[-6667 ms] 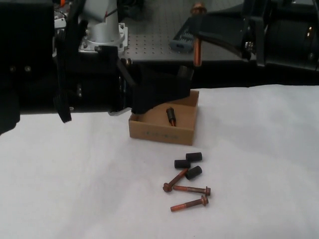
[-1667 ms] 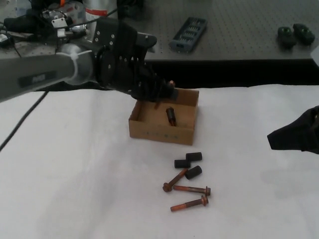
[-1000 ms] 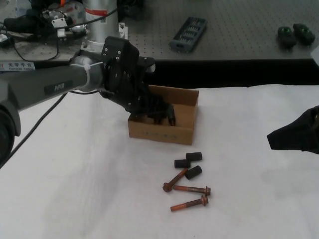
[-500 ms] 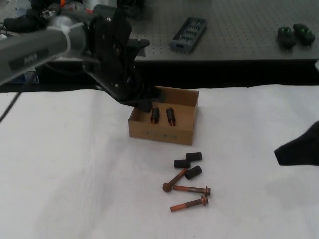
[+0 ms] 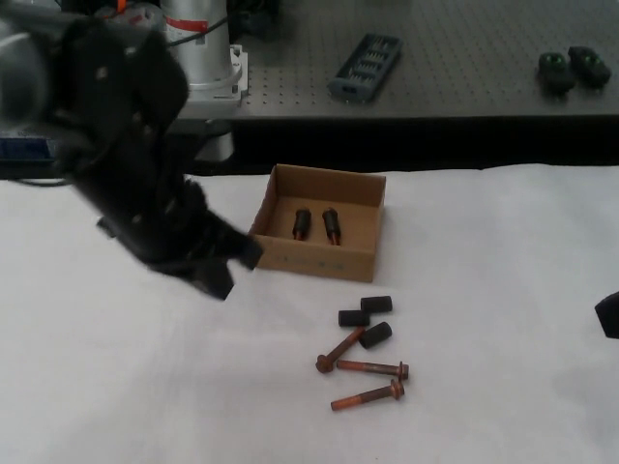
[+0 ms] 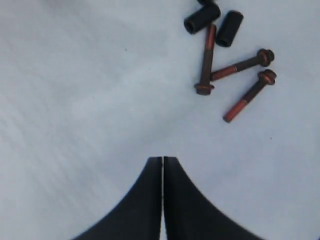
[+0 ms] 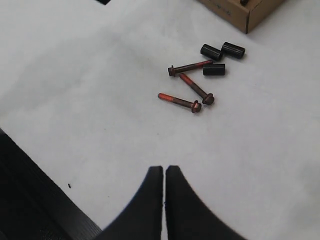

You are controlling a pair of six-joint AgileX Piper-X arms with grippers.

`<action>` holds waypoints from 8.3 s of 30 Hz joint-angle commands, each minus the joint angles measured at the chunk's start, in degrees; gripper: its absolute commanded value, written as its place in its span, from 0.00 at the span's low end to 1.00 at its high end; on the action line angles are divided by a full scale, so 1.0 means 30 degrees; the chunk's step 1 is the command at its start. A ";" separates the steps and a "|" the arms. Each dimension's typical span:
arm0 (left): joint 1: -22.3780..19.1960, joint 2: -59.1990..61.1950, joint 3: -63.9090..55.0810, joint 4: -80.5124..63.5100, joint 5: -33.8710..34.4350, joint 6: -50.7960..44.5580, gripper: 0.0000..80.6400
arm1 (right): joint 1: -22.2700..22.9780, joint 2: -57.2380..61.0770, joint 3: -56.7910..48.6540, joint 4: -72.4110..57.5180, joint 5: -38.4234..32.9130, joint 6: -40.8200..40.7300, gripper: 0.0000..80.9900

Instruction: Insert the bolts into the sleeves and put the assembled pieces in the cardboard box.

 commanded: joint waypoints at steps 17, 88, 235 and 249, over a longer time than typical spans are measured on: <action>0.0016 -1.4052 1.0391 -0.4107 0.1886 -0.0205 0.01 | -0.0119 -0.0113 -0.0047 0.0113 -0.0082 -0.0137 0.02; 0.0016 -1.4317 1.0391 -0.5736 0.1843 -0.0205 0.01 | 0.3373 1.8114 -0.0132 -1.7166 0.2206 2.7724 0.35; -0.6615 0.5008 0.0478 -0.6767 -0.0639 1.0901 0.43 | 0.2215 -0.0089 0.3287 -0.5876 0.1467 1.0437 0.02; -0.7317 0.6708 0.0388 -0.7571 -0.0672 1.0084 0.43 | 0.1694 -0.0089 0.3287 -0.5876 0.1467 1.0437 0.02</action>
